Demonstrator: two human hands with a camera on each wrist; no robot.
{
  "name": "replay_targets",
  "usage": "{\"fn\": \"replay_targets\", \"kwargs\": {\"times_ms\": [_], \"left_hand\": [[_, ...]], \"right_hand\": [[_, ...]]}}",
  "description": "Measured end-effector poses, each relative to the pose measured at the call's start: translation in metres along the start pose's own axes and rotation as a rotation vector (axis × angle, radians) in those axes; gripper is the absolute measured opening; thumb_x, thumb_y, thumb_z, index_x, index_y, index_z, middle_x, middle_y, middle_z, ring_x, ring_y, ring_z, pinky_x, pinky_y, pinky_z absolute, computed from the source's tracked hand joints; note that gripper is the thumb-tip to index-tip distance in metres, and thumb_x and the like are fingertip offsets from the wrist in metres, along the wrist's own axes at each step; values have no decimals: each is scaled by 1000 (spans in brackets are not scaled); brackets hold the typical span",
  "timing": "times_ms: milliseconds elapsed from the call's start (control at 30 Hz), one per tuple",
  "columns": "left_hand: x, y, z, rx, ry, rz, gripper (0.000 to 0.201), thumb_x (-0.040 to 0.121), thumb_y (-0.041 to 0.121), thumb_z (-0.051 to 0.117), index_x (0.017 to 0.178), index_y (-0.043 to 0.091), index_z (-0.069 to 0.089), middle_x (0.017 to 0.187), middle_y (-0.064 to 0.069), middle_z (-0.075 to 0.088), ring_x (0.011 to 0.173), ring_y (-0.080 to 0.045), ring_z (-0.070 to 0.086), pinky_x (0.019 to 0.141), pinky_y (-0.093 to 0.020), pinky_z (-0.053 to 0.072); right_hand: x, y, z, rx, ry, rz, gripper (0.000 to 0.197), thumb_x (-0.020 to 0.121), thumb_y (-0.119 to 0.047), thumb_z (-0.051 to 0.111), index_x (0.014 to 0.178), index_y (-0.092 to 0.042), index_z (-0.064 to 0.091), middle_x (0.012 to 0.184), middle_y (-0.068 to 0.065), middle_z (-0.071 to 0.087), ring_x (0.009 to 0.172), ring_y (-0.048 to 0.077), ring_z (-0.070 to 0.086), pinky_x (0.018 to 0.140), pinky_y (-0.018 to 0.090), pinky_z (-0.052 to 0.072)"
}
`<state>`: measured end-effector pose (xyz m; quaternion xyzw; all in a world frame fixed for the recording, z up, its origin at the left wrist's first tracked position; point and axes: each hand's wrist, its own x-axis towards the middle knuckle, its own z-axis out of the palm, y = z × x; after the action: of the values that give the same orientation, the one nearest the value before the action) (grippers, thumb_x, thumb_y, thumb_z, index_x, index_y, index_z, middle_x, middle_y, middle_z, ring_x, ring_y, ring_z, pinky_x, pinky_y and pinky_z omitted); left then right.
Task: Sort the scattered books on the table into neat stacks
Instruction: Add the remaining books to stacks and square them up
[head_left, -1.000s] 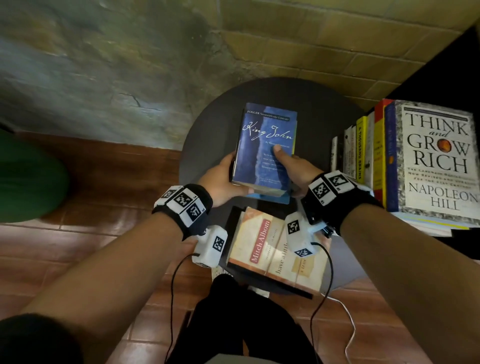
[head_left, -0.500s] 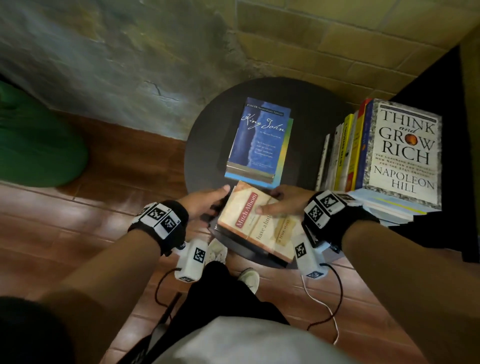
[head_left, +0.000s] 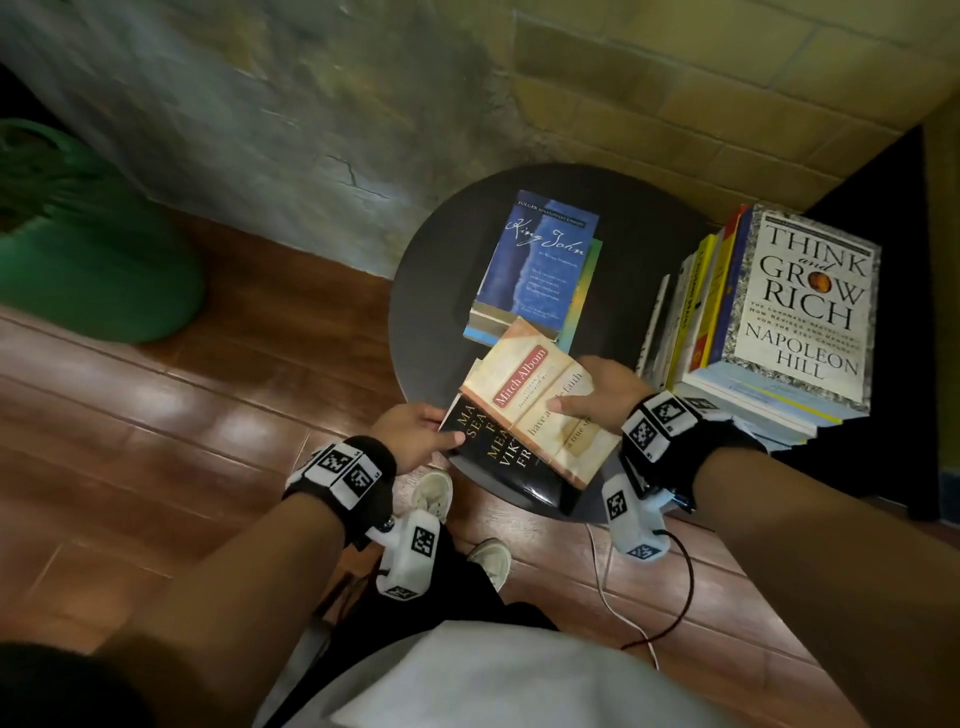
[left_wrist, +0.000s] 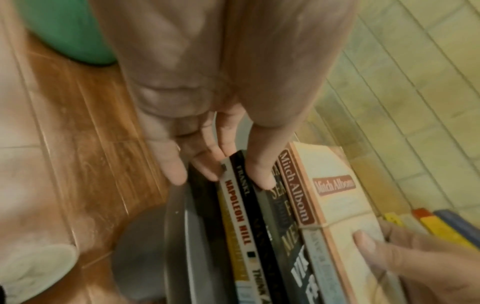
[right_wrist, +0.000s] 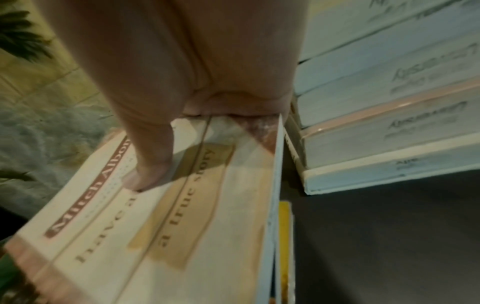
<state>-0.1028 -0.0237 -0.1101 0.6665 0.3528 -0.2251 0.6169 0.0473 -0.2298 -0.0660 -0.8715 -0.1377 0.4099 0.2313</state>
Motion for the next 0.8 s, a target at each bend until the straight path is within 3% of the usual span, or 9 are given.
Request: {"fn": "replay_targets", "kwargs": {"times_ms": [133,200,300,400,500,567,633,733,800], "left_hand": [[-11,2,4,-92,-48,19,30,86,6,68,115,6,61,111,-13,68,109,-29,64,104,-44,46],[-17,8,8,-226,-76,41,31,92,1,58,122,5,53,114,-12,63,104,-26,64,92,-36,54],[-24,22,11,-365,-113,53,27,96,3,51,121,11,48,109,-8,63,89,-19,66,68,-22,60],[-28,36,12,-386,-60,93,24,99,11,48,123,15,49,105,-7,65,85,-17,66,63,-22,59],[-31,49,11,-493,15,140,30,101,24,47,130,19,48,115,-7,65,94,-21,68,78,-34,58],[-30,57,9,-580,37,162,33,101,32,44,132,20,46,119,-7,65,106,-24,66,92,-42,52],[-23,58,7,-582,78,136,27,102,31,43,127,21,45,114,-3,63,108,-22,61,96,-39,47],[-6,40,10,-363,166,-12,36,97,19,55,131,15,46,119,-7,58,114,-24,52,98,-35,40],[7,25,15,-52,140,-101,58,89,29,66,139,10,44,137,-12,54,123,-28,52,108,-38,39]], "right_hand": [[-8,0,-4,93,-68,5,47,80,-28,76,119,-13,55,110,2,65,100,19,61,79,28,46],[-12,-1,-4,103,-109,0,50,79,-30,76,119,-14,51,109,0,63,99,17,61,78,28,49],[-17,-3,-5,127,-152,-11,60,74,-41,78,117,-14,46,114,2,63,105,19,62,93,39,51],[-7,18,-4,233,-161,-56,96,51,-68,82,122,-11,51,113,2,70,103,20,68,93,48,53],[-13,14,-8,364,-103,-71,93,54,-66,81,123,-12,51,110,5,71,100,22,70,88,50,55],[-34,-13,-18,445,-4,-64,73,66,-52,80,119,-14,48,110,4,71,98,22,70,79,45,57],[-41,-22,-28,553,93,-77,51,79,-38,74,115,-19,44,111,2,69,96,22,70,67,36,57],[-45,-32,-47,669,237,-126,60,79,-42,73,124,-15,43,116,4,68,94,24,71,54,31,56],[-47,-40,-57,695,322,-132,54,86,-37,67,127,-13,41,114,1,67,89,21,71,44,23,51]]}}
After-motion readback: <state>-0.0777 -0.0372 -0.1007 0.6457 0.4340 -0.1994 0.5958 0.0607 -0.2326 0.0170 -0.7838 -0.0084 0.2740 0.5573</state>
